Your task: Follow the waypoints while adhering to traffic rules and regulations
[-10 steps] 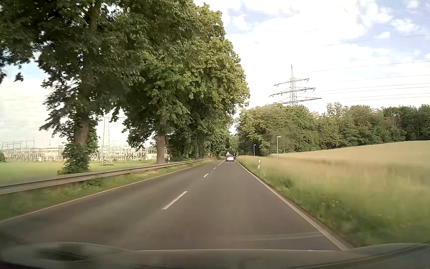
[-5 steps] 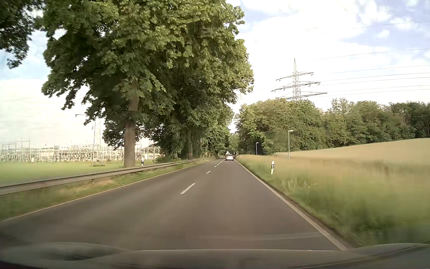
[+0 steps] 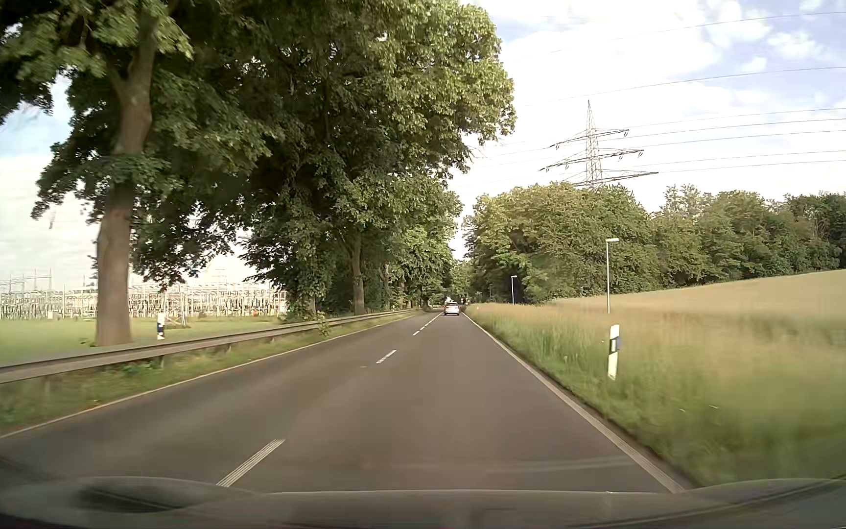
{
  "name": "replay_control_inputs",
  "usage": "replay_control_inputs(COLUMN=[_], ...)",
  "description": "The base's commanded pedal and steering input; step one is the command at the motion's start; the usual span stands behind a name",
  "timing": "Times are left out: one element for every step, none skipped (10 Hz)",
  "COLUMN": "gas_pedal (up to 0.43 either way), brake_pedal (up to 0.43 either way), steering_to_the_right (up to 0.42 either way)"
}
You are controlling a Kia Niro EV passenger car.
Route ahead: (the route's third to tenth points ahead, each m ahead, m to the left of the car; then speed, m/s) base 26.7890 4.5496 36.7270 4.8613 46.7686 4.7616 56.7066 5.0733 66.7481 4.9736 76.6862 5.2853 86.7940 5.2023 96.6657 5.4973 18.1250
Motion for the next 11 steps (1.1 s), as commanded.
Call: replay_control_inputs(gas_pedal=[0.118, 0.118, 0.118, 0.118, 0.118, 0.118, 0.13, 0.13, 0.13, 0.13, 0.13], brake_pedal=[0.03, 0.03, 0.03, 0.03, 0.03, 0.03, 0.03, 0.03, 0.03, 0.03, 0.03], steering_to_the_right=[-0.001, -0.001, -0.001, -0.001, -0.001, -0.001, -0.001, -0.001, -0.001, 0.0, 0.0])
